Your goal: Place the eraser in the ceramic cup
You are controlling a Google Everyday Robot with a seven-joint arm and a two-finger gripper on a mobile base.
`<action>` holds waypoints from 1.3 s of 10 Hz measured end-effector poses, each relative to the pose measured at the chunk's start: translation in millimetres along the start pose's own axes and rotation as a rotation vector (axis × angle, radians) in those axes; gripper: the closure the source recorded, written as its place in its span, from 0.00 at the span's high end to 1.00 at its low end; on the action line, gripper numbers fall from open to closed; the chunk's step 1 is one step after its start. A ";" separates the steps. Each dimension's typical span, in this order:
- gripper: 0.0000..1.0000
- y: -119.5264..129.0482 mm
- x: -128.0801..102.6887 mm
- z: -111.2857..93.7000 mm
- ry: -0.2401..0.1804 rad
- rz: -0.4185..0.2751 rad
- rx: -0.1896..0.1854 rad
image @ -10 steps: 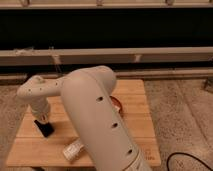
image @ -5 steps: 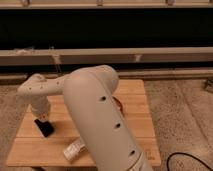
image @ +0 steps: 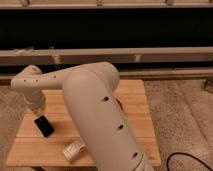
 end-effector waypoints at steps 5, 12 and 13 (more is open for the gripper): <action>0.80 13.7 14.9 44.4 0.090 -0.026 -0.005; 0.76 21.8 28.2 87.0 0.187 -0.029 0.046; 0.67 21.3 28.8 88.5 0.193 -0.025 0.054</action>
